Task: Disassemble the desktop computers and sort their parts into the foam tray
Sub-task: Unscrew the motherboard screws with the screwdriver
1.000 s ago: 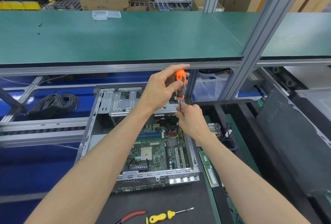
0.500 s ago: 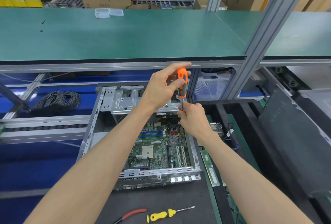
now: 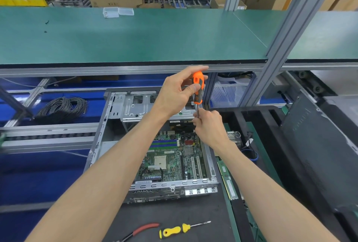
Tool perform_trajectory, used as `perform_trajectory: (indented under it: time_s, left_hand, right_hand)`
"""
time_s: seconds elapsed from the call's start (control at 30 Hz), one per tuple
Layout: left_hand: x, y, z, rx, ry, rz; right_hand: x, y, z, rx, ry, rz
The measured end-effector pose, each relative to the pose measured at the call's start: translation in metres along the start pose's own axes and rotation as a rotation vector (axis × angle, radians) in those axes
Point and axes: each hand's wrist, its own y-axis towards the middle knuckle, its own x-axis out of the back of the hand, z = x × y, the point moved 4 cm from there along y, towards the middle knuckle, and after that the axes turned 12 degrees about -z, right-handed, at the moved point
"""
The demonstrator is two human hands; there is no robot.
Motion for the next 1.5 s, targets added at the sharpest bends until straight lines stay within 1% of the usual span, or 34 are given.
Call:
perform_trajectory:
  time_s: [0.13, 0.37, 0.53, 0.6, 0.73, 0.8, 0.9, 0.97, 1.03, 1.1, 1.17, 1.27, 1.33, 1.4, 1.47, 1.5]
  left_hand:
    - [0.0, -0.001, 0.001, 0.009, -0.027, 0.026]
    - [0.001, 0.0, -0.004, 0.041, -0.09, 0.156]
    - [0.0, -0.003, -0.007, 0.026, -0.097, 0.165]
    - [0.001, -0.003, -0.009, -0.006, -0.063, 0.151]
    - [0.004, -0.001, -0.011, -0.096, 0.096, 0.0]
    - [0.004, 0.0, -0.011, -0.119, 0.132, -0.04]
    - [0.0, 0.002, -0.013, -0.133, 0.157, -0.045]
    - [-0.004, 0.002, -0.015, -0.151, 0.167, -0.025]
    - [-0.007, 0.0, -0.018, -0.174, 0.133, 0.02]
    - [-0.006, -0.001, -0.018, -0.154, 0.056, 0.062]
    - [-0.004, -0.001, -0.018, -0.117, 0.034, 0.042]
    - [-0.002, 0.0, -0.018, -0.099, 0.078, -0.02]
    - [0.0, 0.002, -0.017, -0.1, 0.115, -0.078]
    - [0.003, 0.004, -0.015, -0.106, 0.191, -0.169]
    - [0.006, 0.005, -0.015, -0.133, 0.297, -0.269]
    - [0.007, 0.004, -0.016, -0.15, 0.336, -0.312]
  right_hand:
    - [-0.001, 0.001, -0.002, 0.001, 0.024, -0.006]
    - [0.003, 0.002, -0.006, -0.014, 0.081, -0.05]
    - [0.003, 0.001, -0.006, 0.01, 0.072, -0.085]
    - [0.002, 0.0, -0.008, 0.014, 0.08, -0.07]
    - [-0.001, 0.003, -0.008, 0.059, 0.09, 0.038]
    - [0.001, 0.003, -0.005, 0.072, 0.087, 0.047]
    - [0.006, 0.004, -0.001, 0.061, 0.103, -0.047]
    - [0.009, 0.004, 0.001, 0.065, 0.1, -0.062]
    - [0.01, 0.005, 0.001, 0.072, 0.097, -0.019]
    - [0.009, 0.006, 0.0, 0.085, 0.1, 0.028]
    - [0.009, 0.007, 0.001, 0.093, 0.1, 0.058]
    - [0.006, 0.009, 0.0, 0.07, 0.132, 0.098]
    - [0.009, 0.007, 0.001, 0.001, 0.191, 0.014]
    - [0.015, 0.006, 0.006, -0.072, 0.313, -0.141]
    - [0.019, 0.007, 0.017, -0.072, 0.45, -0.255]
    - [0.021, 0.008, 0.023, -0.036, 0.465, -0.301]
